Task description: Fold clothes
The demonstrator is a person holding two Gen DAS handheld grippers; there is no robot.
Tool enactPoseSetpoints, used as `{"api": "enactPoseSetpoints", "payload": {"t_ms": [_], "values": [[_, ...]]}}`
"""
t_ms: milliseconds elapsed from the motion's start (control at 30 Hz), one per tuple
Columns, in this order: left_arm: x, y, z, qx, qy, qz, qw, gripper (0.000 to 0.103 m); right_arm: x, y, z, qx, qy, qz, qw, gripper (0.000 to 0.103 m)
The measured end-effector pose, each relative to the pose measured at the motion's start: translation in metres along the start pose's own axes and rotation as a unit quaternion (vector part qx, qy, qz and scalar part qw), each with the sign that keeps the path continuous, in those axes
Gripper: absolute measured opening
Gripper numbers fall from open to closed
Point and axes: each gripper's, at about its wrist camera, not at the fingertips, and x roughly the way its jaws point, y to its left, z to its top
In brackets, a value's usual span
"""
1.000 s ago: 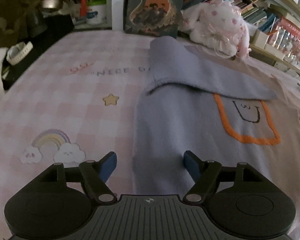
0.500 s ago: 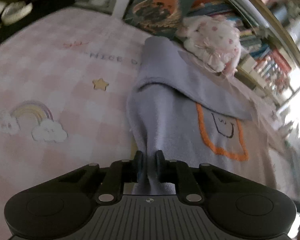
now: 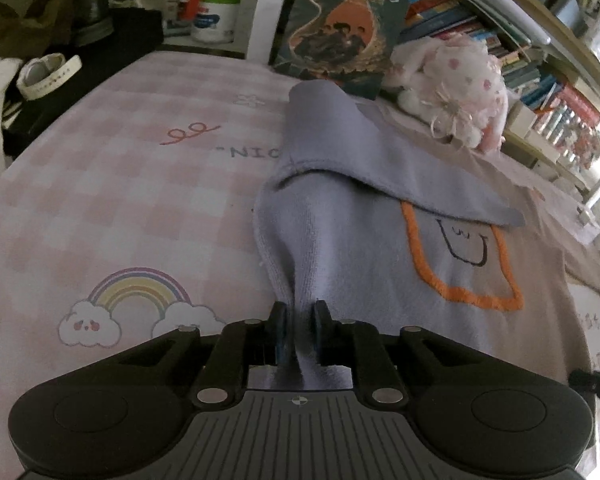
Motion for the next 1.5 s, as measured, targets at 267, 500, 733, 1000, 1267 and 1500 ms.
{"api": "enactPoseSetpoints", "payload": {"t_ms": [267, 500, 733, 1000, 1267, 1500], "values": [[-0.030, -0.007, 0.001, 0.020, -0.036, 0.009, 0.9991, 0.028, -0.009, 0.000, 0.001, 0.038, -0.014, -0.018, 0.999, 0.040], [-0.052, -0.026, -0.004, 0.058, -0.062, 0.015, 0.9963, 0.066, -0.031, 0.004, -0.002, 0.055, -0.060, -0.039, 0.996, 0.067], [-0.060, -0.055, -0.019, 0.129, -0.063, -0.001, 0.9896, 0.086, -0.049, 0.011, -0.017, 0.065, -0.075, -0.067, 0.993, 0.081], [-0.048, -0.082, -0.034, 0.171, -0.032, -0.050, 0.9835, 0.087, -0.074, 0.007, -0.048, 0.079, -0.077, -0.117, 0.987, 0.084], [-0.044, -0.104, -0.038, 0.187, -0.034, -0.068, 0.9795, 0.089, -0.091, -0.013, -0.060, 0.114, -0.083, -0.148, 0.979, 0.084], [-0.035, -0.121, -0.039, 0.183, -0.026, -0.054, 0.9813, 0.090, -0.088, -0.032, -0.062, 0.118, -0.081, -0.144, 0.979, 0.084]]}}
